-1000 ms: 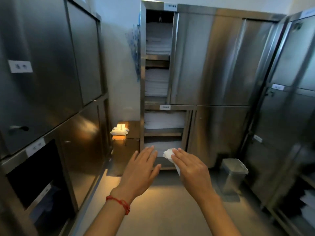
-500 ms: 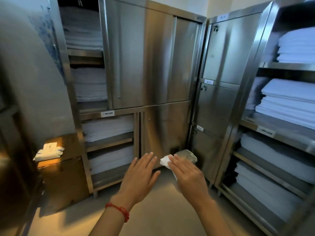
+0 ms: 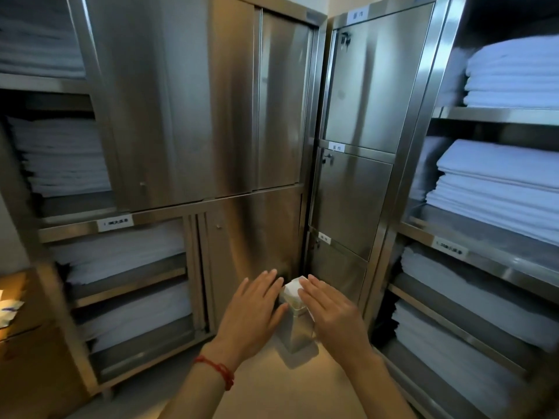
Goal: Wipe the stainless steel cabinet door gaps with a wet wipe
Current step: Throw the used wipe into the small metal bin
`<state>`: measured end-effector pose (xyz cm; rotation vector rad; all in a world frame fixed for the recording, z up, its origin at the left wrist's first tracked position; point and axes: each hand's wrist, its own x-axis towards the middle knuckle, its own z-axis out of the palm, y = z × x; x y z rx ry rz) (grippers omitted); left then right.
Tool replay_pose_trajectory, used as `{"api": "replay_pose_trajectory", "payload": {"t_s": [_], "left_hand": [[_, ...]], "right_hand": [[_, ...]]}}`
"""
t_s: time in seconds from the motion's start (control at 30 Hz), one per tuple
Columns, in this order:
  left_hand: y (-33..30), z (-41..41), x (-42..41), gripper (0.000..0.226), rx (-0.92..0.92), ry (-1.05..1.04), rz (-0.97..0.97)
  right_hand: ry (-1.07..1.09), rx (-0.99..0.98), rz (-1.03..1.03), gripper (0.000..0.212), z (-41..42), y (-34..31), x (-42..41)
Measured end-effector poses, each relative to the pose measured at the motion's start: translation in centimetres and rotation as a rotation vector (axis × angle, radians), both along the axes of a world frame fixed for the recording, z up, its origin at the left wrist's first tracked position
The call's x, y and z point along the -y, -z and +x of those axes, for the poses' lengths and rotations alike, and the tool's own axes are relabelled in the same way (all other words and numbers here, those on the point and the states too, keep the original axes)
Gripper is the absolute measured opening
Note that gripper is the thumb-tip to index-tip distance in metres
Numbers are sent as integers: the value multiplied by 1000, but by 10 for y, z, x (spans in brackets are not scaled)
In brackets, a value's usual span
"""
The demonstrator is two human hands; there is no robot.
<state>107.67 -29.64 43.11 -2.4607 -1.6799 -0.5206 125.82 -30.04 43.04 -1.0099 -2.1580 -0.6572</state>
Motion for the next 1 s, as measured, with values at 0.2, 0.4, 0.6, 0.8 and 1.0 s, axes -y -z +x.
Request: {"api": "replay_pose_trajectory", "payload": {"t_s": [0.2,0.4,0.6,0.8,1.0], "left_hand": [[7,16,-71,56,13,21,-28],[12,10,-154,56,-18,58,-53],[13,3,-244,55,-42,133,-81],[15,-5,-336,56,-47,222,-92],[36,7,-407,56,-28,270,-90]], "right_hand": [[28,2,-71,56,12,13,-69],[89,2,-103,60,8,24,-143],[203,25,-151,65,0,29,-214],[291,1,-172,65,-9,31,-293],[323,8,-208,67,-1,42,-354]]}}
